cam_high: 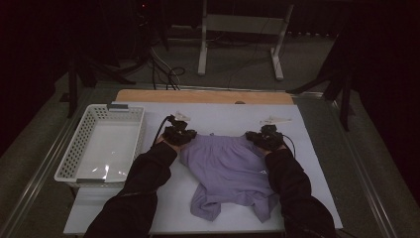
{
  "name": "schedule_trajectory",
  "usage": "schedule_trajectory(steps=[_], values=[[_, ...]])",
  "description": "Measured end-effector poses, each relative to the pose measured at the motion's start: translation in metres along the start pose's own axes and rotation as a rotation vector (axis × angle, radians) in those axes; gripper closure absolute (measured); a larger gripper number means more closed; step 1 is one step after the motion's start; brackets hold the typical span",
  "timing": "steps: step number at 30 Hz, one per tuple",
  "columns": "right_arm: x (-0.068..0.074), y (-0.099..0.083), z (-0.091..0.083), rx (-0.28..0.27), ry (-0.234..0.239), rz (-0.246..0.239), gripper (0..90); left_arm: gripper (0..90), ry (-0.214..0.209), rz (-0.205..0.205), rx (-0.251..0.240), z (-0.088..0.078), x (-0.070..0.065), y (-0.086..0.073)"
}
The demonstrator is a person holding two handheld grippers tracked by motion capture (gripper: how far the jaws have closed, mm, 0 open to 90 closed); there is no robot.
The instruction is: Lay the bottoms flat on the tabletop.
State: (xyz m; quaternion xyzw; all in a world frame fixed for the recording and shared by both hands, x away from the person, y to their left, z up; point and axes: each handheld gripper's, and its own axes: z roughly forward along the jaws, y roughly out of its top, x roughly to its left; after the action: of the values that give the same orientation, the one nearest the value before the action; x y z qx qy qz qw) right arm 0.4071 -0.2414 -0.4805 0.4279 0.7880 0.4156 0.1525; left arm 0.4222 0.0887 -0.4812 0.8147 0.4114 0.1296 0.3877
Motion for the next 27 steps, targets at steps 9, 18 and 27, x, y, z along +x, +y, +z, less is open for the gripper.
schedule_trajectory(steps=[9, 18, 27], values=[[-0.02, 0.028, 0.022, -0.03, -0.02, 0.013, 83.1, 83.7, 0.081, 0.04, -0.012, 0.014, 0.014, 0.026], [-0.035, 0.069, 0.036, -0.086, -0.058, 0.028, 83.1, 83.5, 0.153, 0.006, -0.1, 0.017, 0.032, 0.056], [-0.046, 0.083, 0.035, -0.144, -0.107, 0.087, 40.0, 28.2, 0.178, -0.059, -0.12, 0.016, 0.028, 0.079]])
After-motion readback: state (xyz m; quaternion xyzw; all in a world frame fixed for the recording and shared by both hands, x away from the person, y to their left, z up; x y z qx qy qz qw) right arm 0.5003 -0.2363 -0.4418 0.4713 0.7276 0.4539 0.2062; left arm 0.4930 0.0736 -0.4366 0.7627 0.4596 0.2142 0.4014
